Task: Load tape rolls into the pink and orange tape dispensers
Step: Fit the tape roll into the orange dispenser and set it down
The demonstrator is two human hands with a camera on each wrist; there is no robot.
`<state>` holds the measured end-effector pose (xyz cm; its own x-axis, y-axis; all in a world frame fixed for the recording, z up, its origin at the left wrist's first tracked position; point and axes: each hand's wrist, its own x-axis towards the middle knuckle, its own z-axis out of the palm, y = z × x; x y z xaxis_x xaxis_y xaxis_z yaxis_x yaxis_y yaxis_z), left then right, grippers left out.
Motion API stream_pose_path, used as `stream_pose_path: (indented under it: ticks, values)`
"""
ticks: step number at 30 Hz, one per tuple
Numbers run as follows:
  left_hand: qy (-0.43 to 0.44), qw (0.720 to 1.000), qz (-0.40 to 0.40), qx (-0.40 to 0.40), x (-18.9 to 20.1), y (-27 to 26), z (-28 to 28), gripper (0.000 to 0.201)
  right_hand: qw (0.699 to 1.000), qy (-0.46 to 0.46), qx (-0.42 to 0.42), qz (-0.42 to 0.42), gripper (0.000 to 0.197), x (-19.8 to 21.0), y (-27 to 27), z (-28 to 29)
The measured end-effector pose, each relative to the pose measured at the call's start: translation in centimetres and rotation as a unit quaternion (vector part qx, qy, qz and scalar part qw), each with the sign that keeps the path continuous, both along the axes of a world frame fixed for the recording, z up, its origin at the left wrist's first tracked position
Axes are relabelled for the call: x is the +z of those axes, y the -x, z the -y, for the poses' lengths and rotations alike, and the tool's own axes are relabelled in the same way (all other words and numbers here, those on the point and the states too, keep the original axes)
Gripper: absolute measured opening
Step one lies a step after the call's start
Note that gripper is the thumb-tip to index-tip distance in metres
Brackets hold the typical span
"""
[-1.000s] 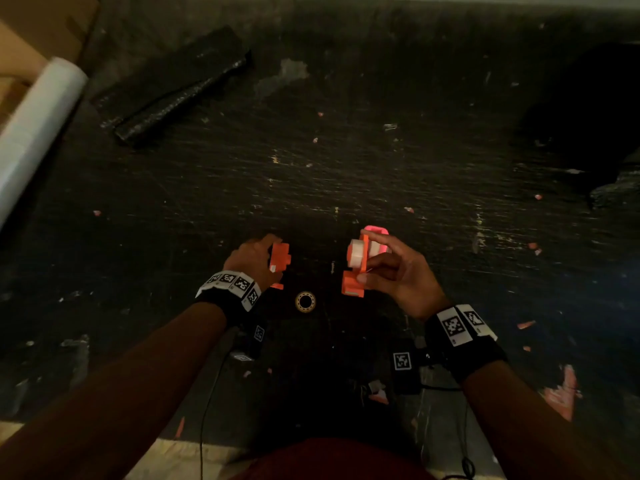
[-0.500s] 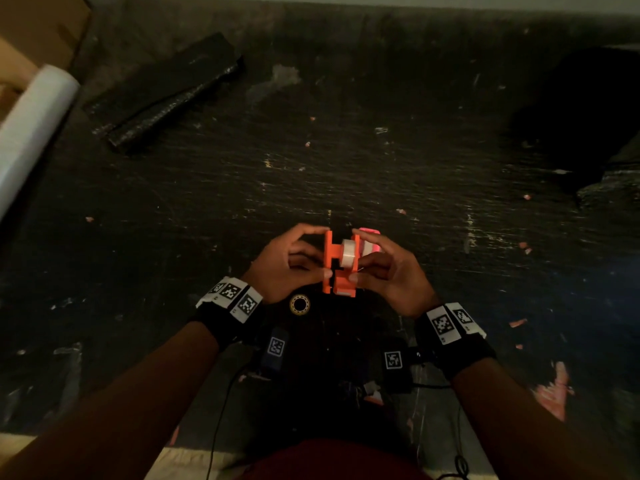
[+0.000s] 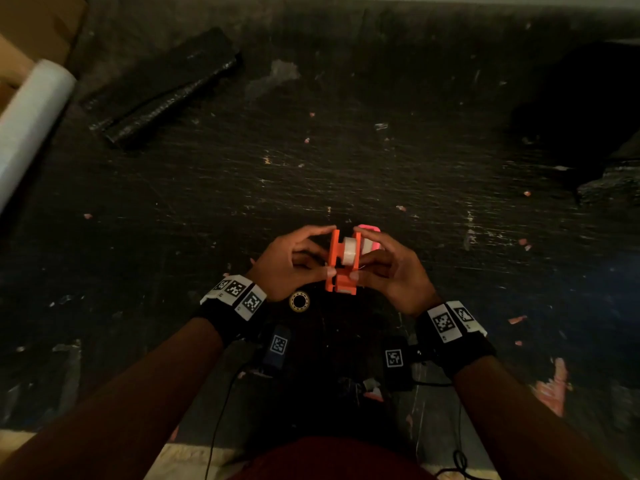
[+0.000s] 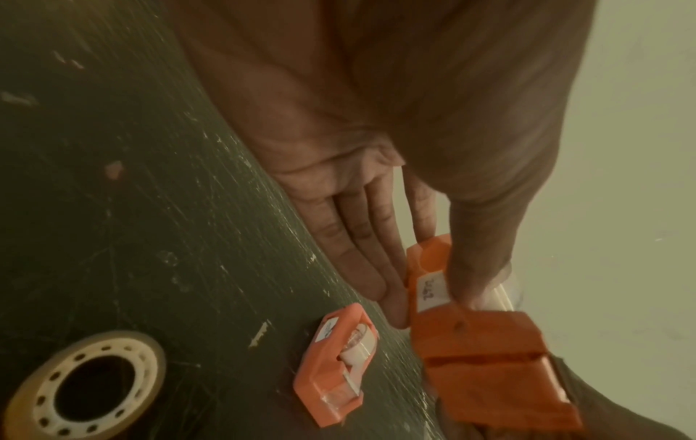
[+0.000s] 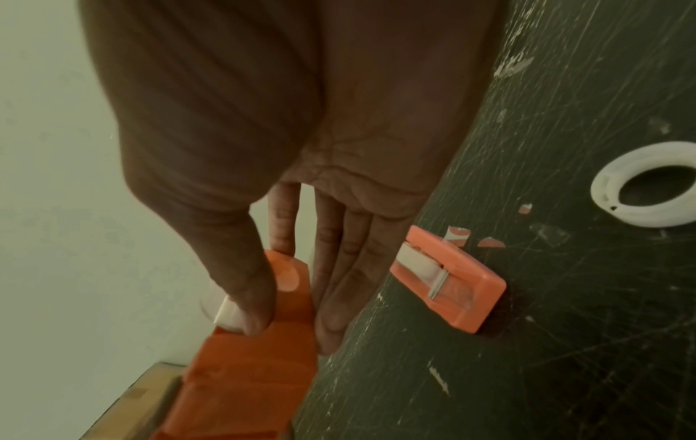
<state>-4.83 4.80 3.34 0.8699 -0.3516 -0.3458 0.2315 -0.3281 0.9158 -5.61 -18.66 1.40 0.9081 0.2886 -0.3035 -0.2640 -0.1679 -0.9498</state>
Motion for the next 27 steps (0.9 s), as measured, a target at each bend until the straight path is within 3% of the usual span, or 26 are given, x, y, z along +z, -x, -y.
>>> stream_pose_path:
  ticks: [12, 18, 21, 24, 27]
  values:
    - [-0.013, 1.0, 0.017, -0.004, -0.2, -0.7, 0.2, 0.074, 1.0, 0.005, 0.001, 0.017, 0.079, 0.1, -0.4, -0.6]
    - [-0.031, 0.999, 0.018, -0.01, -1.2, -0.9, -0.4, 0.073, 0.994, 0.1, 0.038, 0.035, 0.08, 0.3, -0.9, -1.2]
    - [-0.063, 0.998, 0.02, -0.019, -2.0, -1.8, -0.6, 0.072, 0.963, 0.24, 0.089, 0.089, 0.075, 0.7, -2.4, -1.8]
    - [-0.107, 0.994, 0.027, -0.023, -3.3, -3.2, -0.6, 0.072, 0.882, 0.42, 0.145, 0.155, 0.075, -0.2, -4.5, -2.3]
    - [-0.156, 0.987, 0.028, -0.033, -4.6, -4.7, -0.4, 0.072, 0.843, 0.483, 0.168, 0.167, 0.075, -1.5, -6.0, -2.8]
